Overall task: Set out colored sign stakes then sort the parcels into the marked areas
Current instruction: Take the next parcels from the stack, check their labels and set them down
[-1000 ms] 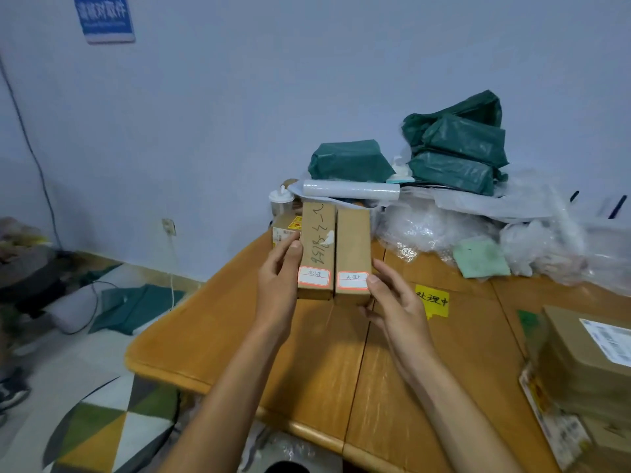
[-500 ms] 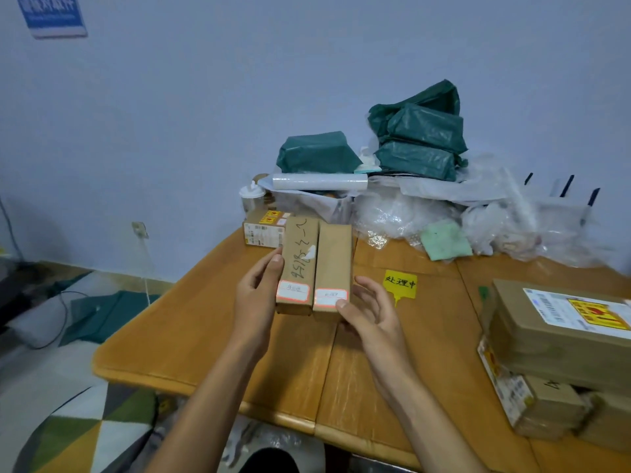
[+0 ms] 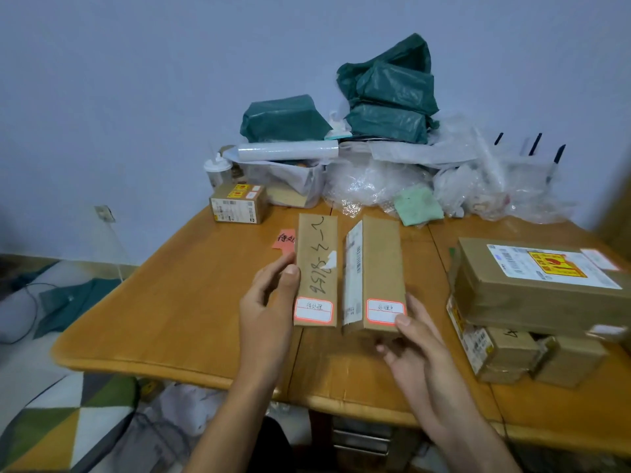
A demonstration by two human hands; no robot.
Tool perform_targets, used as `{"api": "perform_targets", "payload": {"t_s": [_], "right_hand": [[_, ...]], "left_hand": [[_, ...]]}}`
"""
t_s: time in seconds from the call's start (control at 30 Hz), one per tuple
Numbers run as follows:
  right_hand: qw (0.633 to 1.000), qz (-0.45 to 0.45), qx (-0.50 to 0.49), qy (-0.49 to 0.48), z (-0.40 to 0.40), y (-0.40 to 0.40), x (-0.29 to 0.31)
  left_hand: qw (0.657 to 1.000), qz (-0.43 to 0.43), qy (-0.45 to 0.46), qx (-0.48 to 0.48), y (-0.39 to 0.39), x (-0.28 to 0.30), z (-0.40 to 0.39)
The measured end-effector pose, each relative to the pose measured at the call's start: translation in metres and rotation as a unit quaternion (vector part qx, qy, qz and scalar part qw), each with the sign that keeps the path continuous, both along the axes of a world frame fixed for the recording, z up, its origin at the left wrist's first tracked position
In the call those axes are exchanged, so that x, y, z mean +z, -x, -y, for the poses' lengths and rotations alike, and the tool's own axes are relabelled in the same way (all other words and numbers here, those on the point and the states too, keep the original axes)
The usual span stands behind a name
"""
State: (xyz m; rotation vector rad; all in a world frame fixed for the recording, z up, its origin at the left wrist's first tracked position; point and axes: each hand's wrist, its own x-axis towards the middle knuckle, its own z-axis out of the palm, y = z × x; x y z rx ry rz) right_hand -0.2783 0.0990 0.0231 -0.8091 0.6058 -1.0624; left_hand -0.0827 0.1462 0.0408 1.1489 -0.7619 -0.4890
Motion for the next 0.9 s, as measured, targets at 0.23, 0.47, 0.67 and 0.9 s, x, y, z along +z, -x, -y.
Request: {"api": "perform_targets", "payload": {"t_s": [0.23,0.47,0.67,0.9], "right_hand": [[0.993,-0.055,-0.099,0.032,-0.001,0.043,-0.001],[0.980,-0.114,-0.155,-0.049,0.004,0.054,-0.016],[0.971,-0.193,-0.134,-0.046,0.017,0.039,-0.015],[0.954,-0.271,-0.124,-0.017,0.031,0.021,-0.005]], "left_hand": [[1.000,-0.007,-0.019,0.001,0.014,-0.009,0.002],[0.989,-0.099,-0.104,-0.023,0.028,-0.025,0.008],[0.979,-0.101,-0.160,-0.076,0.040,-0.026,0.030],[0.970,-0.090,-0.198,-0.107,0.042,-0.027,0.052]]}}
